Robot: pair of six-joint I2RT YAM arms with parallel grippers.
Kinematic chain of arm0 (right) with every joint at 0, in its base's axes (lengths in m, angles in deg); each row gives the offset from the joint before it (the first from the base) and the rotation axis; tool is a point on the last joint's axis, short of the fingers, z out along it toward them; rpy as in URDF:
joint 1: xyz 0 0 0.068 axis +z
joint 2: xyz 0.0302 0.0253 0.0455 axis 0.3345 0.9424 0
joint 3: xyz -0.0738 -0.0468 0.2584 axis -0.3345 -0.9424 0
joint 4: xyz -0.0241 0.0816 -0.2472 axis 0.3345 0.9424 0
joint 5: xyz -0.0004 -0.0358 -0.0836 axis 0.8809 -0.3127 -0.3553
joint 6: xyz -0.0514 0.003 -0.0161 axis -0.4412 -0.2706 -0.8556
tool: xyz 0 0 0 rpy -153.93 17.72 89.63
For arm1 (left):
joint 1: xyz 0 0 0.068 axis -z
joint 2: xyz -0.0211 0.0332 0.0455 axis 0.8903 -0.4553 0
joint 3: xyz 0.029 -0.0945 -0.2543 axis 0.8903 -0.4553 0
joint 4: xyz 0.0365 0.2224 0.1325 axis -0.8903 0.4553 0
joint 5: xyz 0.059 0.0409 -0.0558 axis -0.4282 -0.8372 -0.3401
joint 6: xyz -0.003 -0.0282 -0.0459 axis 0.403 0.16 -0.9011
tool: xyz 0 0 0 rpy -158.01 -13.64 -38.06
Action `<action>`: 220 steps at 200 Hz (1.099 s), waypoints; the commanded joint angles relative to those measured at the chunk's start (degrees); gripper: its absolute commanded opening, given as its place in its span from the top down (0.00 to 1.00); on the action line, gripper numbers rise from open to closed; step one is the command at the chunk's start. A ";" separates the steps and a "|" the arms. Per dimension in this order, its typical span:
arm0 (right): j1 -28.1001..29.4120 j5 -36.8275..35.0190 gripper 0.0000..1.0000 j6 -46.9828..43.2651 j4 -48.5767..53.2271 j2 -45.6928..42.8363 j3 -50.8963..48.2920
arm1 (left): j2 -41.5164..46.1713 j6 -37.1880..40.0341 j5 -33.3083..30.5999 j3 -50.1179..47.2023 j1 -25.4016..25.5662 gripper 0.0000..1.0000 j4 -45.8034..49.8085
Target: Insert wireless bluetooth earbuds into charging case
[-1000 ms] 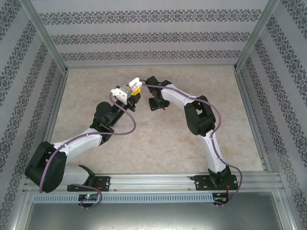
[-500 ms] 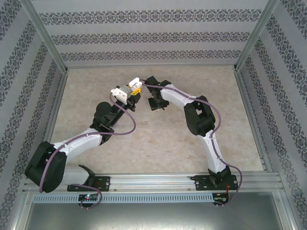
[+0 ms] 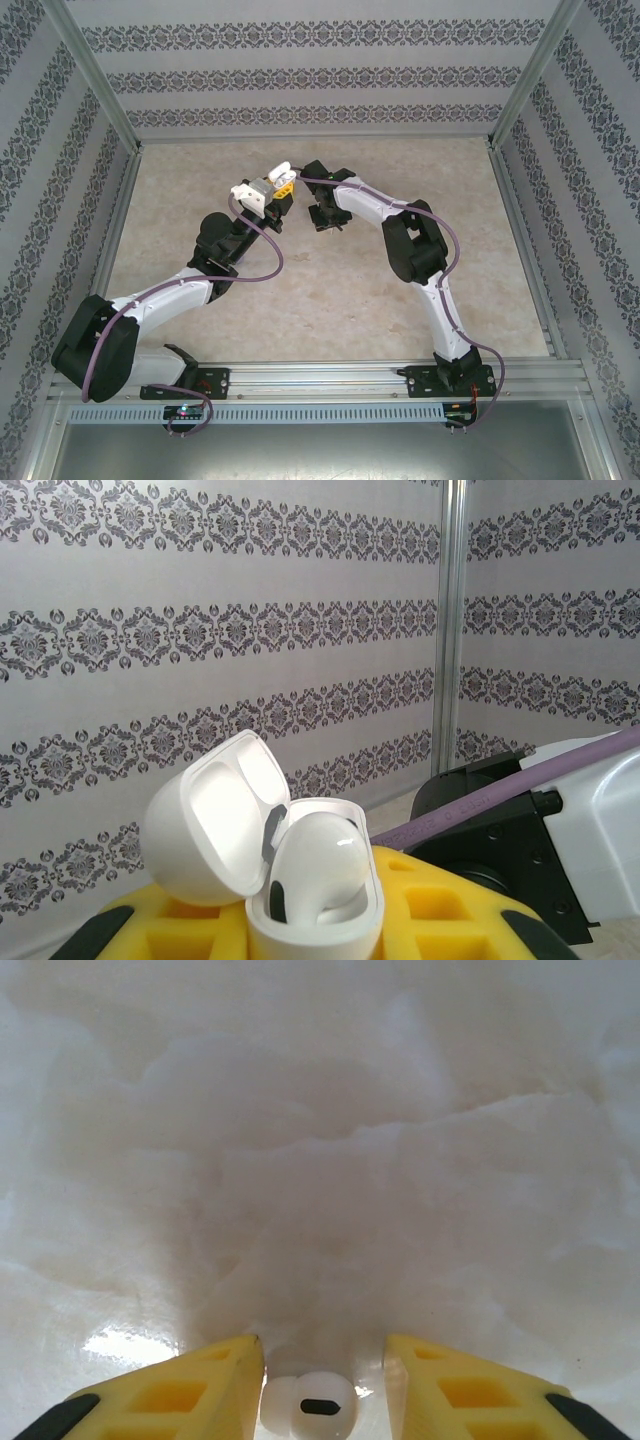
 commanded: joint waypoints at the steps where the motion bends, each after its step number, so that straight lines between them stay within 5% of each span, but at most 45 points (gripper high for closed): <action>1: 0.84 -1.15 0.66 0.58 0.76 1.65 -1.21 | 0.67 0.68 0.55 1.17 -0.74 1.00 -2.96; 108: 1.15 -1.02 0.67 2.24 -1.37 -0.51 -5.27 | 0.51 0.24 0.86 1.31 -0.69 1.00 -3.14; 167: 1.34 -0.84 0.78 2.67 -2.23 -1.23 -6.49 | 0.55 -0.04 0.94 1.40 -0.74 1.00 -3.05; 220: 0.76 -2.05 0.78 3.22 -5.87 -8.20 -10.83 | 0.69 0.00 1.18 1.57 -0.73 1.00 -3.05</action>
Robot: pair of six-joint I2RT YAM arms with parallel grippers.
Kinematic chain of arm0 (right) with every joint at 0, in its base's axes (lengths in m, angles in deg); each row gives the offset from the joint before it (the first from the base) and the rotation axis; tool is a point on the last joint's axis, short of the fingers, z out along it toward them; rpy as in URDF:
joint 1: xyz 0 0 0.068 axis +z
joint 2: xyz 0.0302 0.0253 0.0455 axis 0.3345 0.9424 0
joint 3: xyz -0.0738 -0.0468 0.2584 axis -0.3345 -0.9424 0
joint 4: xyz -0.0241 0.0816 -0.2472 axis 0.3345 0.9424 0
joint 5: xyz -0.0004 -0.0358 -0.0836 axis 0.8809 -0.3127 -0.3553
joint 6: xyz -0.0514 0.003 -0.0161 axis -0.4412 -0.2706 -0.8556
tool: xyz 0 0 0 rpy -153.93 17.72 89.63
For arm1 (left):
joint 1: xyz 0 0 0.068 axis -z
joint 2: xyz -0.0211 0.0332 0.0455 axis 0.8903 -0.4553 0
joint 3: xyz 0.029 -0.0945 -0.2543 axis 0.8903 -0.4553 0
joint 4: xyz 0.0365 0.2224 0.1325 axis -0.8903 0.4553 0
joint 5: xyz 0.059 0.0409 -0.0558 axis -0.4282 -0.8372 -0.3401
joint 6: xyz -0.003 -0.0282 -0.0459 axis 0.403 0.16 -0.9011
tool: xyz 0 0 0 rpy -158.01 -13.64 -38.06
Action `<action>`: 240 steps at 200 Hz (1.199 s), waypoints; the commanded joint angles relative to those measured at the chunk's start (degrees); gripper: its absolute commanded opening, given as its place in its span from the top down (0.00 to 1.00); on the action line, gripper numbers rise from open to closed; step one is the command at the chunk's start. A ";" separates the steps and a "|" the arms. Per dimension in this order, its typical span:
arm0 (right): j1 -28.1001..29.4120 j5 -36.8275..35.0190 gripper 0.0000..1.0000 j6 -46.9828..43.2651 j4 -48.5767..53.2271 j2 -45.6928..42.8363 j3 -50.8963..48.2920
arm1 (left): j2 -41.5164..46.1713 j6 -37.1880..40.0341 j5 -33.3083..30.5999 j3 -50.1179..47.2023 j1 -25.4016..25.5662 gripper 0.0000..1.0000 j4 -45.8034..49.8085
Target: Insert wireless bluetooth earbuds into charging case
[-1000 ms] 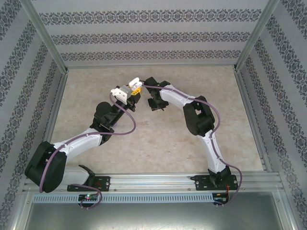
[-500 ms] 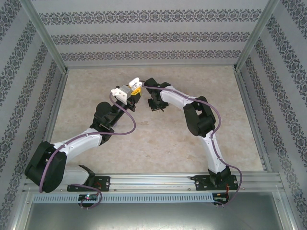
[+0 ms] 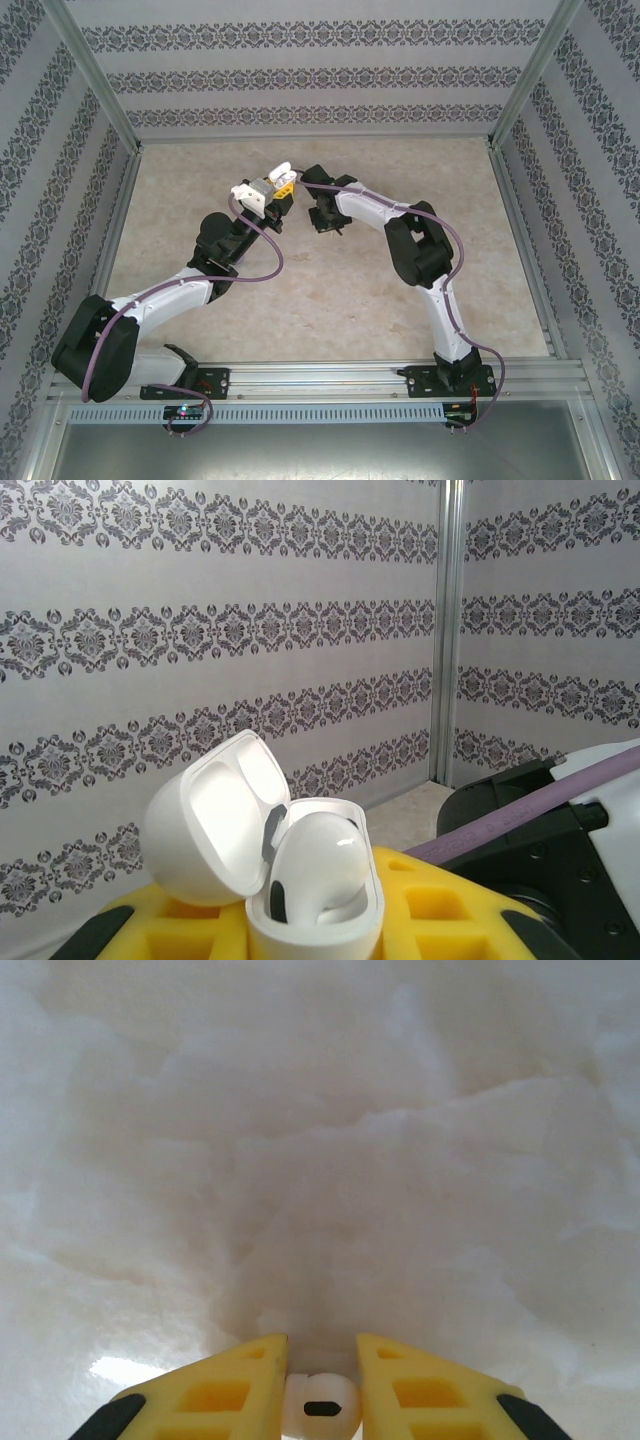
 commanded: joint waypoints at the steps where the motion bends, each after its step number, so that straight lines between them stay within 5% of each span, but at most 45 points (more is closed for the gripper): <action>1: 0.00 -0.95 0.78 1.43 0.58 -4.07 -3.18 | 0.69 0.03 1.01 1.60 -0.74 1.00 -3.05; 155: -2.47 -0.63 0.77 0.69 -6.42 -33.93 -10.95 | 0.86 1.09 3.21 1.97 -0.67 1.00 -2.39; 240: -1.85 1.43 0.74 -0.63 -16.70 -51.18 -14.43 | -1.72 0.81 16.50 4.79 -0.73 1.00 -0.48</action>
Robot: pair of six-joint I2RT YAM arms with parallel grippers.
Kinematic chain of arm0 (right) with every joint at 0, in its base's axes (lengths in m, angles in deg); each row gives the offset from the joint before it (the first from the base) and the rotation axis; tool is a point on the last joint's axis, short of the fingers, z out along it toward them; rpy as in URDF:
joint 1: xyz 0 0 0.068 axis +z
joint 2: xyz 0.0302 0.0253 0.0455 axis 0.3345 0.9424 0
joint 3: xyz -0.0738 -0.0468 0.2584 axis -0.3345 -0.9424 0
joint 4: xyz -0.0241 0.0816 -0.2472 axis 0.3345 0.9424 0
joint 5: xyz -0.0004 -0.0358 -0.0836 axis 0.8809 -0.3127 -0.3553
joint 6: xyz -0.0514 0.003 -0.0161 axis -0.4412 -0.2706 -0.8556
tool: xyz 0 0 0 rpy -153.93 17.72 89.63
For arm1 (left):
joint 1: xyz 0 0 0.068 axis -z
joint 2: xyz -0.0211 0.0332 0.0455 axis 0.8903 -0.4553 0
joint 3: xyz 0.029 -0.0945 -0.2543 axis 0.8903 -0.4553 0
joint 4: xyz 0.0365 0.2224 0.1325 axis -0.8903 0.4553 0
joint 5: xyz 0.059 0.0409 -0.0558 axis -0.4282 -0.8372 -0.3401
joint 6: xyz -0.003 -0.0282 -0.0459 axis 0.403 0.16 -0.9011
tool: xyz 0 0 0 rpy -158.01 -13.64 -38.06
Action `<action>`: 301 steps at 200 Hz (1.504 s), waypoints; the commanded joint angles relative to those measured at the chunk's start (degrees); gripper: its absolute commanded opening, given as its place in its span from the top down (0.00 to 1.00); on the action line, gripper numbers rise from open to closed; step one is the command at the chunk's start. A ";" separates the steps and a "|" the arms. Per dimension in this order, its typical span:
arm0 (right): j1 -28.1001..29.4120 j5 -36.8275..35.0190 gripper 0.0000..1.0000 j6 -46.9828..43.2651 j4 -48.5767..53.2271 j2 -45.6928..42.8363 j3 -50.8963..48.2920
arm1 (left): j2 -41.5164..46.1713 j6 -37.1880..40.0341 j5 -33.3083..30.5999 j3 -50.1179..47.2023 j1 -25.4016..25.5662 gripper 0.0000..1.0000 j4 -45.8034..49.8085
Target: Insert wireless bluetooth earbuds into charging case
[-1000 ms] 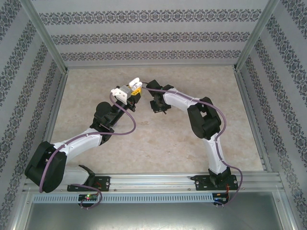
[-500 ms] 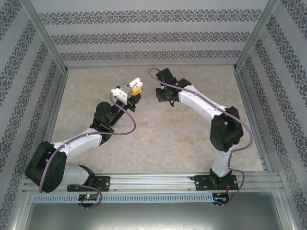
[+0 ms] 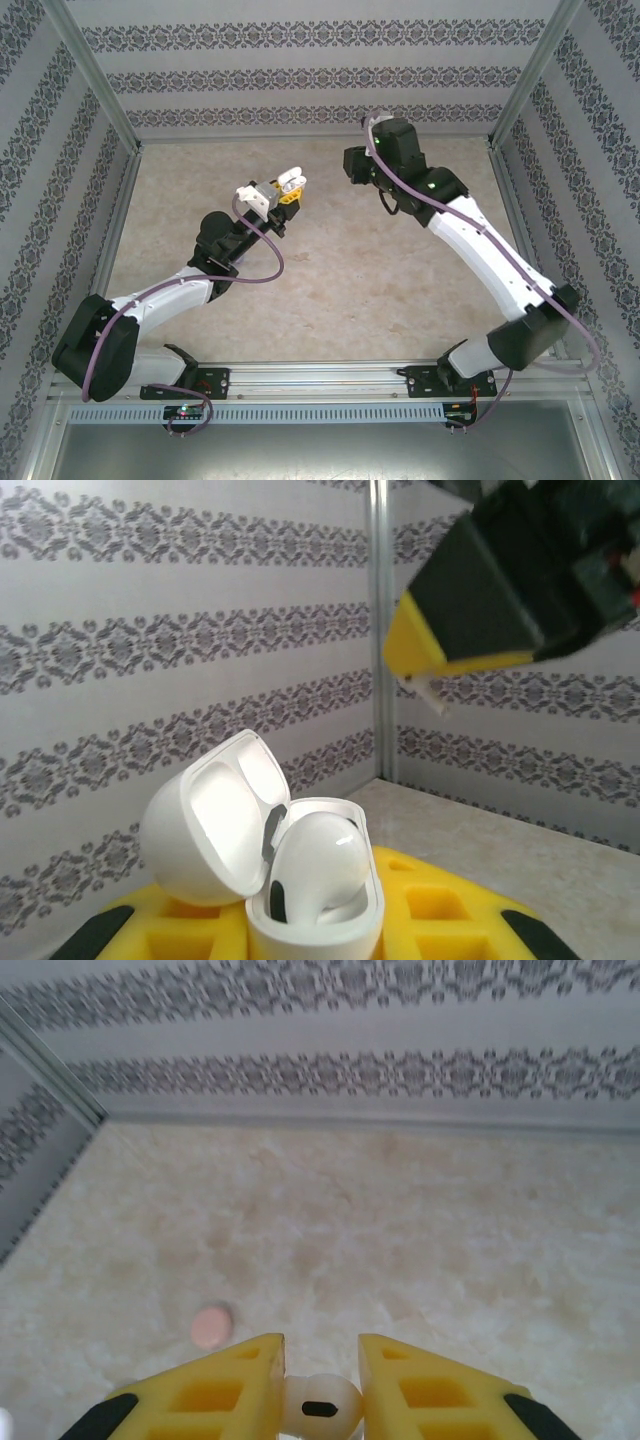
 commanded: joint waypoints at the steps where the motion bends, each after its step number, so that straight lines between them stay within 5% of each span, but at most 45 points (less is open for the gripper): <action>1: 0.18 1.35 0.74 -1.33 -5.55 -3.93 -2.63 | -1.35 0.24 7.19 3.74 -0.73 1.00 -0.53; 66: 2.84 2.64 0.73 -1.42 -16.57 -10.75 -10.61 | -7.84 -0.18 18.23 12.07 1.08 1.00 3.71; 301: 5.38 2.99 0.71 -1.04 -22.87 -9.69 -17.33 | -11.73 -2.48 17.92 16.15 2.75 1.00 1.49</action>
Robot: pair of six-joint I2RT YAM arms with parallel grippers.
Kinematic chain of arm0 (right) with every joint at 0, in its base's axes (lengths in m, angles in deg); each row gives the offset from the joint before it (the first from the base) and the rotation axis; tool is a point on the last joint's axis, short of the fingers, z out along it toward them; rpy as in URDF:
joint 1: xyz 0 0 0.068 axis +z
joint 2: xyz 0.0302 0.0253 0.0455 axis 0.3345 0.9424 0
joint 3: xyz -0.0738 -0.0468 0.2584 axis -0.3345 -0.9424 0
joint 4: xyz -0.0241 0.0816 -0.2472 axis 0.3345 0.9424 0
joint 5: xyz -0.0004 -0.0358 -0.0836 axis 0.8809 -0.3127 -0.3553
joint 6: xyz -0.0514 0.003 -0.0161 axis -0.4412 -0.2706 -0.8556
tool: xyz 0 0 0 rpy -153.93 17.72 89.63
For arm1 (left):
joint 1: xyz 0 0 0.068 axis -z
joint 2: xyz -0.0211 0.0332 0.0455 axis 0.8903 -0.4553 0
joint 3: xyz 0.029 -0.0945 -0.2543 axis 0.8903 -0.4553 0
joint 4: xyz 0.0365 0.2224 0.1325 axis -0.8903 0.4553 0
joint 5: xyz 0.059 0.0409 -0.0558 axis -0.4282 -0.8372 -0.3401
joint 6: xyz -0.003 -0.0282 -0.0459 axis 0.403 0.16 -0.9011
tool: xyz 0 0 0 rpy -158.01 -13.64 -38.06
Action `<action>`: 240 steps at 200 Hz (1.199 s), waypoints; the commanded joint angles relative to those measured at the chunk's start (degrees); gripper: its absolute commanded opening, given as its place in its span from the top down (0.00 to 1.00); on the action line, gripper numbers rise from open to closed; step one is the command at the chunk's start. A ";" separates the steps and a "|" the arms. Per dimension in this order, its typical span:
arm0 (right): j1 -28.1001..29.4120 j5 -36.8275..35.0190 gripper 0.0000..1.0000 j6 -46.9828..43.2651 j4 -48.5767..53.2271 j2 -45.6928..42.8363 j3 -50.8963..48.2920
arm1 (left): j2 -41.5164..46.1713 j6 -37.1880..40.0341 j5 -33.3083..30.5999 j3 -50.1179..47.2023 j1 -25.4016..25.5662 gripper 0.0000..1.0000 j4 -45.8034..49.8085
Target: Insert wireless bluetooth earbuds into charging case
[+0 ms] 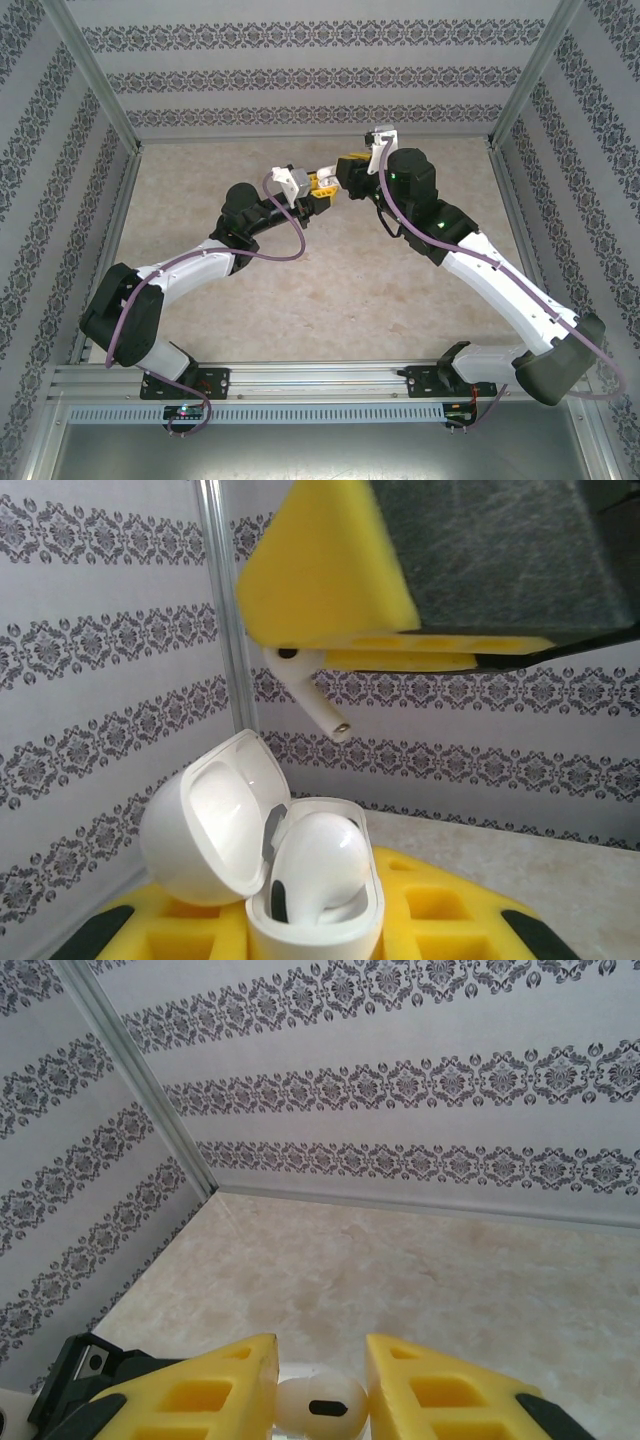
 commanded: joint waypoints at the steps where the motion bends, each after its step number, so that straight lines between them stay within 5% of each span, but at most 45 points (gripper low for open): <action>1: 0.76 0.87 0.71 -0.05 -2.22 0.76 -0.81 | 0.33 -1.33 1.59 1.35 0.71 1.00 -2.89; 240: 0.66 -0.93 0.72 -0.38 -3.13 3.71 -2.37 | 3.33 -0.75 1.91 0.15 0.88 1.00 -3.20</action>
